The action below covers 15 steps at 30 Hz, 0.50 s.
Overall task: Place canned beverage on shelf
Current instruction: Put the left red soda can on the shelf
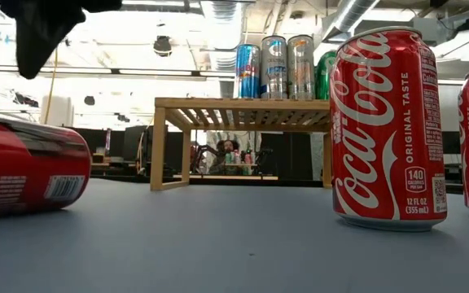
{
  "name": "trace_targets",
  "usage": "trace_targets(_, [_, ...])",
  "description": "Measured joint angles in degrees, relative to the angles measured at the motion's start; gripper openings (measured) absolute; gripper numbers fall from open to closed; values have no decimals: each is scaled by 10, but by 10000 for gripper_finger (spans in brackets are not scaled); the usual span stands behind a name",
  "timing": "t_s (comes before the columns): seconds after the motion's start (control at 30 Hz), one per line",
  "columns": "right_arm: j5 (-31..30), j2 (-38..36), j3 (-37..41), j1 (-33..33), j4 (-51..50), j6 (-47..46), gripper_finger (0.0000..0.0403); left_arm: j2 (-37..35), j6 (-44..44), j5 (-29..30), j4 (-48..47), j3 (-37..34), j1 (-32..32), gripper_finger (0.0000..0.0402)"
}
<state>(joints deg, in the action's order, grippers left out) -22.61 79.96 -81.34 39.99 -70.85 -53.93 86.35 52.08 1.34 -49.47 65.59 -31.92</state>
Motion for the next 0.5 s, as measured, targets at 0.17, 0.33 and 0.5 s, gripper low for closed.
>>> trace_targets(0.17, [12, 0, 0, -15, 7, -2, 301, 0, 86, -22, 43, -15, 10, 250])
trace_targets(0.33, [31, 0, 0, -23, 14, -2, 302, 0, 128, -51, 92, -25, 6, 257])
trace_targets(0.5, [34, 0, 0, -23, 16, -13, 301, 0, 143, -71, 139, -67, 4, 265])
